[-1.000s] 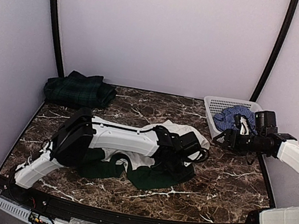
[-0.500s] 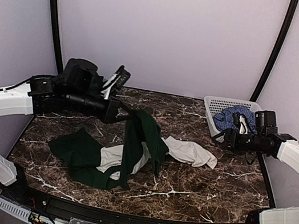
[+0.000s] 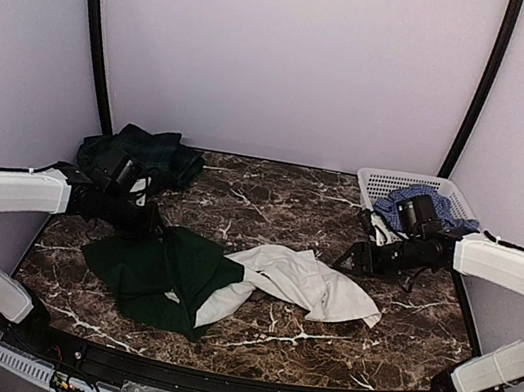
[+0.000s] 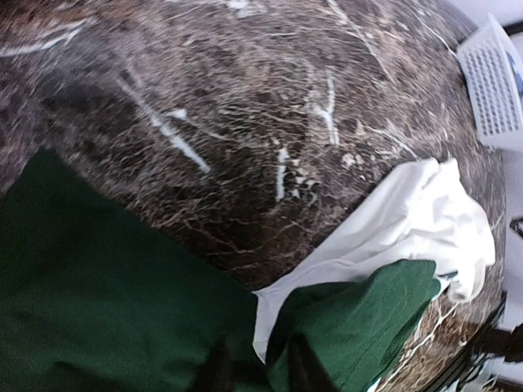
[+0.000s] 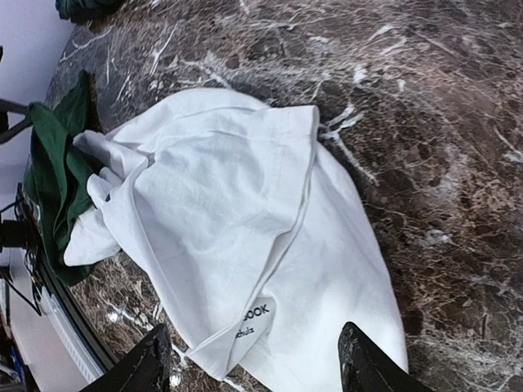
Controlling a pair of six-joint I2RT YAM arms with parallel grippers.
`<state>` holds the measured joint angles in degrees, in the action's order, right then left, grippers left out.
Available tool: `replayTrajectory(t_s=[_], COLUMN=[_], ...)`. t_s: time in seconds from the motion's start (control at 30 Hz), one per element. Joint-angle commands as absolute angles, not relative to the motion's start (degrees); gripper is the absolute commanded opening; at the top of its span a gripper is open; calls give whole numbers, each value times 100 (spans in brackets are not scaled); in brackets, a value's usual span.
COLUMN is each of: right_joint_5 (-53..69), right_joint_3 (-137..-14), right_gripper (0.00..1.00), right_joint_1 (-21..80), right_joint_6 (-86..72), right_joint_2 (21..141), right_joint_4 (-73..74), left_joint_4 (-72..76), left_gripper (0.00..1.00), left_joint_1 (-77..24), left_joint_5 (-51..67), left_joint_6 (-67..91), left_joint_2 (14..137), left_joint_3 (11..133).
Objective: Fold and stack the mixed laundry pile
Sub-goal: Adjust the crumpled T-shirt at the center of the board.
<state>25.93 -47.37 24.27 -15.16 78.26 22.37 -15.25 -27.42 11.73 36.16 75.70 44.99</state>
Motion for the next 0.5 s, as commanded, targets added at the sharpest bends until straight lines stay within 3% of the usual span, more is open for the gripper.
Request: replayTrajectory(t_s=[0.0, 0.1, 0.17, 0.47], right_joint_5=[2298, 2236, 2189, 2025], right_joint_3=[-4828, -4760, -4727, -4588], right_gripper=[65, 64, 64, 68], right_joint_1=[2844, 3179, 3381, 4003], right_joint_6=[-1465, -1569, -1622, -1972], right_joint_2=[7739, 7653, 7670, 8076], right_joint_4=[2204, 2270, 2319, 2153], left_joint_4=[-2202, -2257, -2240, -2769], left_gripper=[34, 58, 64, 65], left_joint_1=[-2679, -2693, -2802, -4479], left_joint_5=[481, 307, 642, 686], left_joint_6=[3462, 3032, 2743, 2222], left_joint_2=[7418, 7104, 7084, 8614], left_joint_3=[4806, 4976, 5168, 6310])
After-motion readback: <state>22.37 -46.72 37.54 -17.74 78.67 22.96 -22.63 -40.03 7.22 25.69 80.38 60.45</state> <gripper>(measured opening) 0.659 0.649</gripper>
